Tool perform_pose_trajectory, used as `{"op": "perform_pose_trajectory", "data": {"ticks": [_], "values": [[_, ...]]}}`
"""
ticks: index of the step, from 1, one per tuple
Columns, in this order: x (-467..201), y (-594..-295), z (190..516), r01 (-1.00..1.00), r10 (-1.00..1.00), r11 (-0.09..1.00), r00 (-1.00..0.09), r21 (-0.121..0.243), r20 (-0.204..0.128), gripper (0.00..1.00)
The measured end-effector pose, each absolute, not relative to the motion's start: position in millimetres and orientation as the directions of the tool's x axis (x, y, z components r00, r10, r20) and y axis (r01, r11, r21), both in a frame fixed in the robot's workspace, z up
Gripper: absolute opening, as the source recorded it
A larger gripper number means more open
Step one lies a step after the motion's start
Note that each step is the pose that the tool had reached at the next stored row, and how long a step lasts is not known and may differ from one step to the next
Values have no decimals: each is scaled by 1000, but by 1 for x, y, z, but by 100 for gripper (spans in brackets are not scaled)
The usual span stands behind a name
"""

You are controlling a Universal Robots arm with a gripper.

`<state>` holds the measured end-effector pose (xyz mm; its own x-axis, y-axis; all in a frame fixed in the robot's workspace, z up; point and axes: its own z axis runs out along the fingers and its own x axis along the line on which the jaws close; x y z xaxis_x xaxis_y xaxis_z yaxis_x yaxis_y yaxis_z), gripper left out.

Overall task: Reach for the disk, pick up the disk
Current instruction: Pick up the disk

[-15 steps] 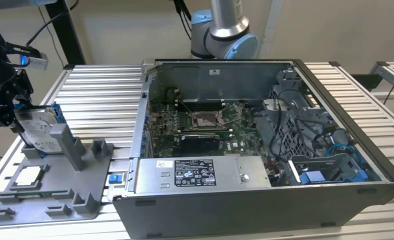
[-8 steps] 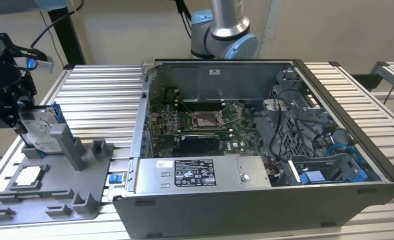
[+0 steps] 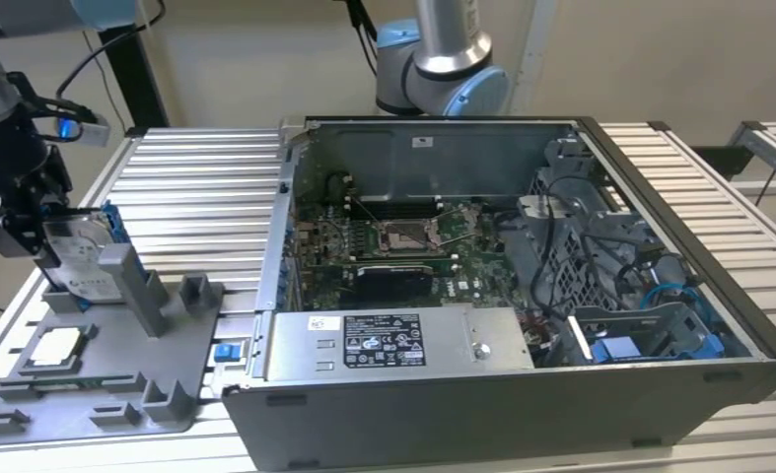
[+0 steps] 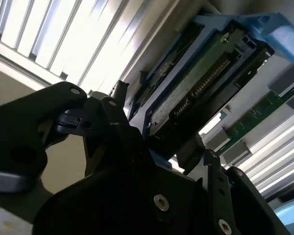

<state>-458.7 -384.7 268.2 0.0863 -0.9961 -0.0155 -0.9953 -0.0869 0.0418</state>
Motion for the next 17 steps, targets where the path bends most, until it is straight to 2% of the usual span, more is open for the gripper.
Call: {"op": "perform_pose_trajectory", "data": {"ticks": [17], "values": [[-459,-385,257,-993,-993,-115,114,40,-18,100]]}}
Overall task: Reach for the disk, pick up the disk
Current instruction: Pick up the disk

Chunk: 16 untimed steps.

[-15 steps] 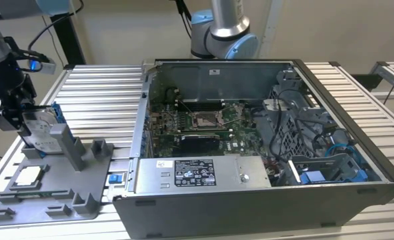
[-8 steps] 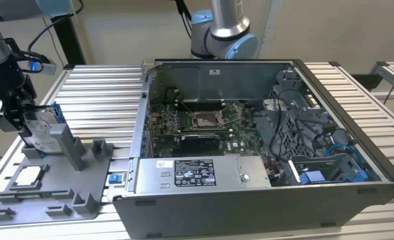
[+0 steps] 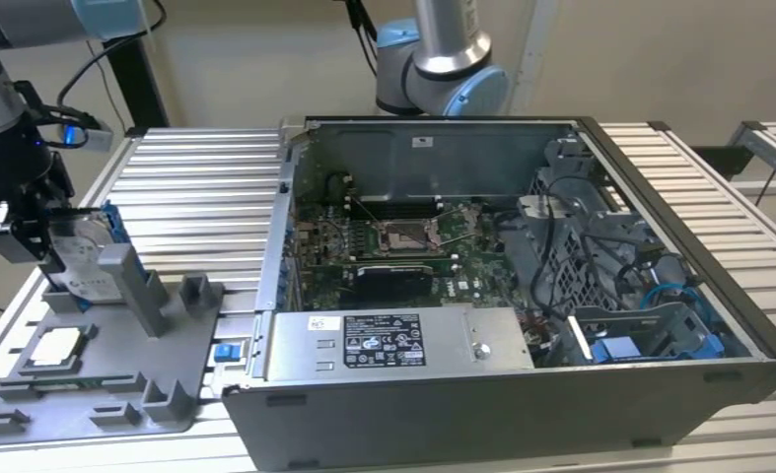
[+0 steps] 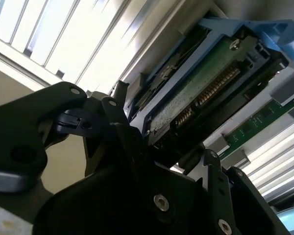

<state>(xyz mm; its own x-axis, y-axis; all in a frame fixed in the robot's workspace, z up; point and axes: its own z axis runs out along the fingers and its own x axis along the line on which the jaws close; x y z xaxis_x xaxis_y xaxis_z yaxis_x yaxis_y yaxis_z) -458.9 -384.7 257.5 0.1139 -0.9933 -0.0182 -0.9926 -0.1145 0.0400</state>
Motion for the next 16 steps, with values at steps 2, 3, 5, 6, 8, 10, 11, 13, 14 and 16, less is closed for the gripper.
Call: {"op": "perform_pose_trajectory", "data": {"ticks": [2,3,5,6,8,10,11,13,14,16], "values": [[-459,-385,257,-993,-993,-115,114,40,-18,100],[-459,-385,257,-993,-993,-114,114,40,-18,100],[-459,-385,257,-993,-993,-114,114,40,-18,100],[-459,-385,257,-993,-993,-114,114,40,-18,100],[-459,-385,257,-993,-993,-114,114,40,-18,100],[-459,-385,257,-993,-993,-114,114,40,-18,100],[-459,-385,257,-993,-993,-115,114,40,-18,100],[-459,-385,257,-993,-993,-114,114,40,-18,100],[-459,-385,257,-993,-993,-114,114,40,-18,100],[-459,-385,257,-993,-993,-114,114,40,-18,100]]}}
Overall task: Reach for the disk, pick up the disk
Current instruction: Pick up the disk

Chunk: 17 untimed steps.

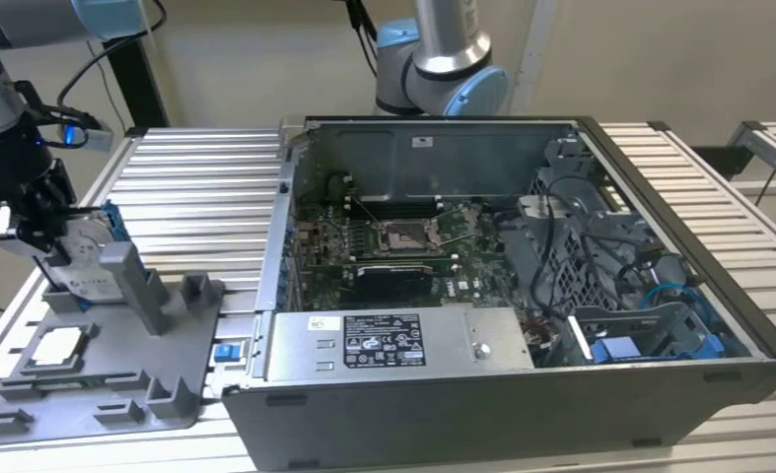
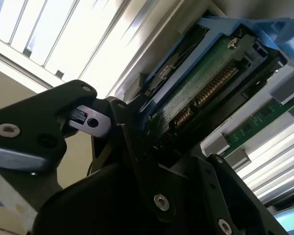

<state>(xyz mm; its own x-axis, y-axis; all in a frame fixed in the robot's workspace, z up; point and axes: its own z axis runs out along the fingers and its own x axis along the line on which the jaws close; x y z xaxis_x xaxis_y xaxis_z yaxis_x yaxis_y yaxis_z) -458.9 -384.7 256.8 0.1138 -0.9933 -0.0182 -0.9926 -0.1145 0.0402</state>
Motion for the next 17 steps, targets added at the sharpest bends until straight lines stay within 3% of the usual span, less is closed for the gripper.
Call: {"op": "perform_pose_trajectory", "data": {"ticks": [17], "values": [[-459,-385,257,-993,-993,-114,114,41,-18,100]]}}
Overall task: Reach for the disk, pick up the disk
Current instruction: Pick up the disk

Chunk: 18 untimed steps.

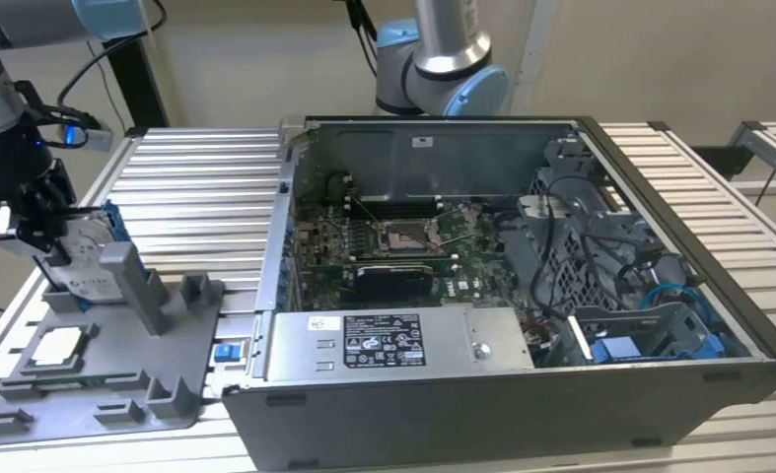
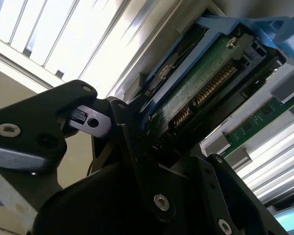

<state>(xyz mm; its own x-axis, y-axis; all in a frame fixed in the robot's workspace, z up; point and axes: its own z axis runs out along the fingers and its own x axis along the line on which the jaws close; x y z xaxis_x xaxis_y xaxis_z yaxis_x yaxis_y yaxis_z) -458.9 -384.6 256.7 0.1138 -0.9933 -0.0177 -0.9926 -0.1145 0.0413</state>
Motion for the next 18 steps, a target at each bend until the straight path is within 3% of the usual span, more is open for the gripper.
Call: {"op": "perform_pose_trajectory", "data": {"ticks": [17,18], "values": [[-459,-385,287,-993,-993,-114,114,40,-18,100],[-459,-385,288,-993,-993,-115,114,40,-18,0]]}}
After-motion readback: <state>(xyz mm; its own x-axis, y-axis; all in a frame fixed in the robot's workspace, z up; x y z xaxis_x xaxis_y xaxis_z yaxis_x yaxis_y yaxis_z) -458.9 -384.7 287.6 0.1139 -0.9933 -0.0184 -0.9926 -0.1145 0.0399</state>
